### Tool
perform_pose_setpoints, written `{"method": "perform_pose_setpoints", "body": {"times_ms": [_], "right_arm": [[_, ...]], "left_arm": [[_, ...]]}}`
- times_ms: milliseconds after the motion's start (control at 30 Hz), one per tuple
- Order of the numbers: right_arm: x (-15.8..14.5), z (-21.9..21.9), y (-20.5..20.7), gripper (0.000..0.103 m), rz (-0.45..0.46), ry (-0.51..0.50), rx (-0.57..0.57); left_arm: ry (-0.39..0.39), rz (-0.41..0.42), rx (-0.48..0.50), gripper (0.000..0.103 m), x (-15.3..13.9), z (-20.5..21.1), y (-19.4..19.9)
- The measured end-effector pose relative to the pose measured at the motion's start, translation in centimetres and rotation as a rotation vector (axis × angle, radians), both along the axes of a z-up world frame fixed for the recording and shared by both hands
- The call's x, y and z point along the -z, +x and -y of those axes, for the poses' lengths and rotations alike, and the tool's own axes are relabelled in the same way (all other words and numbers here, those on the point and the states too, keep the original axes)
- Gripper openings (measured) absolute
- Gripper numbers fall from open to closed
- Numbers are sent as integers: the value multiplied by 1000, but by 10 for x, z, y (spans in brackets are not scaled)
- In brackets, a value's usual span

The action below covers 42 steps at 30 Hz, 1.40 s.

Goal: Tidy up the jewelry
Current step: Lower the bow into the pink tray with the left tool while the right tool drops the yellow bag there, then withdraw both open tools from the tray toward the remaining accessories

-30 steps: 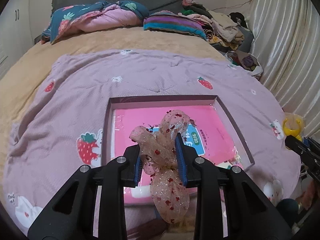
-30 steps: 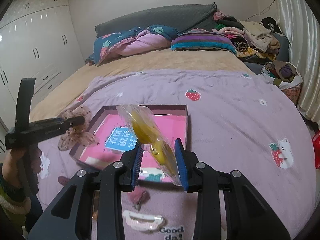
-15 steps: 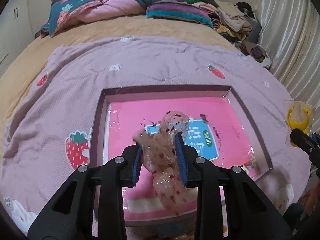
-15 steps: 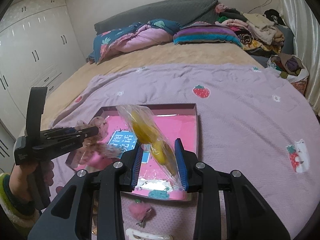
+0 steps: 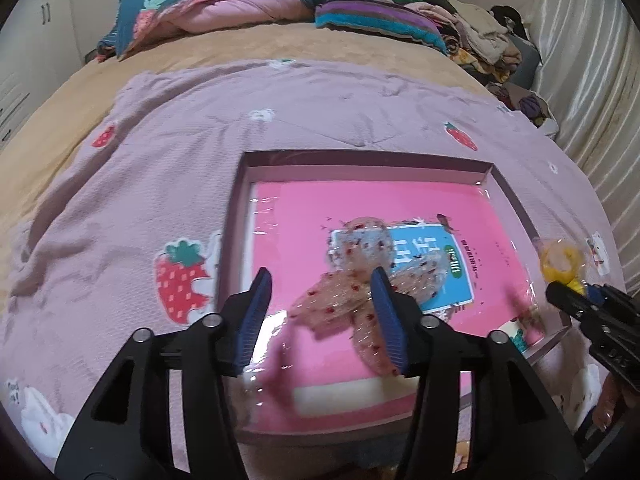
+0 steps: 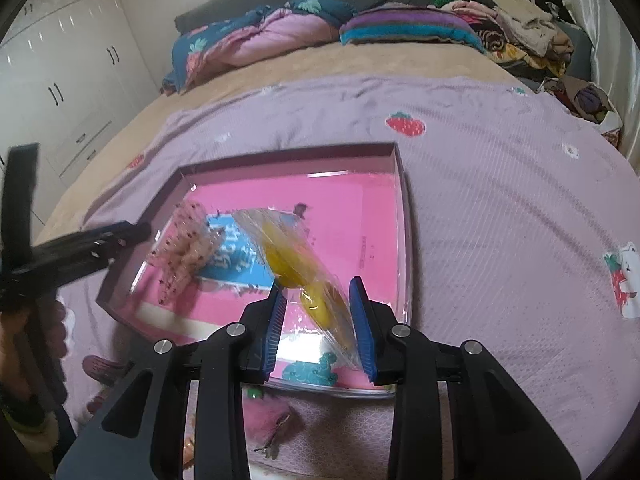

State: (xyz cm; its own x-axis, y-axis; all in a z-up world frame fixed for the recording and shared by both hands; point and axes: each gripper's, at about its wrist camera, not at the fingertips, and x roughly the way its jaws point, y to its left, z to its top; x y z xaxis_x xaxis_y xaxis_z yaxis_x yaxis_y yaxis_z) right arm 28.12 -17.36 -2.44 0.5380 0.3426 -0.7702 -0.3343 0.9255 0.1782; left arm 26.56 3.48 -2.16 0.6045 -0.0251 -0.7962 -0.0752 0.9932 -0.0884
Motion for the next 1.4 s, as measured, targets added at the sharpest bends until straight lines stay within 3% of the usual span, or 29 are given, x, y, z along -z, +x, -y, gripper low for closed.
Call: {"method": "perform_pose_setpoints", "body": {"times_ms": [400,633,700,867,933,1167,1400], "right_arm": [[8,4,-3,39,-23,-18,35],[-8,13,-19,54,13,-4,64],[-15,16,-26,57,33,3,72],[-37,22,-43,80,89,19,97],[-45,24,-51,84,114,20,106],[-71,28,-75,87,170,39,105],[-88,30,-96,87,208,48,92]], "left_arm": [[-16,40,-60,58,-13,-26,-44],[-37,71,-74,61,-26,-31,-63],[-40,82,-74,67,-31,-31,-68],[-51,111,-67,72,-44,-27,-77],[-52,125,-67,75,-50,-26,-82],[-56,181,-65,93,-70,-20,-98],[-59,215,-54,93,-84,-15,-114]]}}
